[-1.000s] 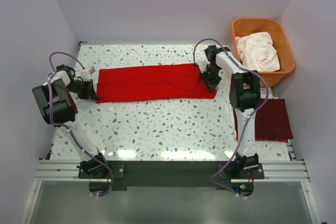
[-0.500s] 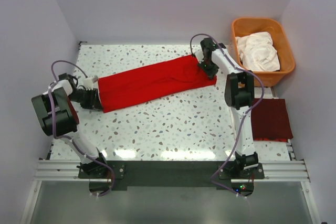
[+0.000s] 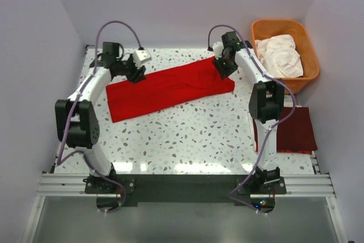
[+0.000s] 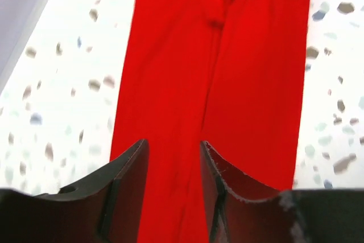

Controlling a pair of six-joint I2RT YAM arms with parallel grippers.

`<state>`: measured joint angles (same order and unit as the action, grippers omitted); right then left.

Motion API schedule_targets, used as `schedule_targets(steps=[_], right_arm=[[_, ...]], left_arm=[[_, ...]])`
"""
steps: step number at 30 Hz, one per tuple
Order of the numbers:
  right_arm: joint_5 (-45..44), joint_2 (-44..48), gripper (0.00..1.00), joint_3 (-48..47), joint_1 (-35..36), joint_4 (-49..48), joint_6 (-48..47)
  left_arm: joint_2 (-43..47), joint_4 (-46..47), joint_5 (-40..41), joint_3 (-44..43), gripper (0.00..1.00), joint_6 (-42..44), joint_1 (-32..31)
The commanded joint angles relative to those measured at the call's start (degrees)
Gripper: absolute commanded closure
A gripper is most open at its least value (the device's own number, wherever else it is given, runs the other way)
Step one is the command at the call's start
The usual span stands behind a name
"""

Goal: Fold and stack the t-shirts
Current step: Fold the tshirt

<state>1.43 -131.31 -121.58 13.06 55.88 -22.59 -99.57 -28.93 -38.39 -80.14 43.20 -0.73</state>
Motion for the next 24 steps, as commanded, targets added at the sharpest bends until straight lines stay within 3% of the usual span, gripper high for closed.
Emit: schedule_targets(steps=[1, 5, 12, 19, 24], right_arm=[[4.54, 0.19, 0.65, -0.32, -0.14, -0.15, 2.2], [4.46, -3.24, 0.7, -0.15, -0.05, -1.47, 1.59], [1.56, -5.11, 0.75, 4.23, 0.04, -3.13, -0.09], [2.26, 1.13, 0.76, 16.62, 0.39, -3.76, -0.88], [8.39, 9.74, 0.76, 28.58, 0.39, -0.7, -1.49]], left_arm=[[-8.51, 0.82, -0.37, -7.91, 0.55, 5.14, -4.97], [-15.21, -0.26, 2.18, -9.43, 0.6, 4.0, -7.09], [-15.83, -1.31, 9.02, 1.1, 0.64, 9.78, -8.58], [-8.81, -2.71, 13.16, 15.61, 0.69, 16.82, -8.41], [-0.29, -7.27, 13.61, 25.55, 0.69, 22.17, -6.92]])
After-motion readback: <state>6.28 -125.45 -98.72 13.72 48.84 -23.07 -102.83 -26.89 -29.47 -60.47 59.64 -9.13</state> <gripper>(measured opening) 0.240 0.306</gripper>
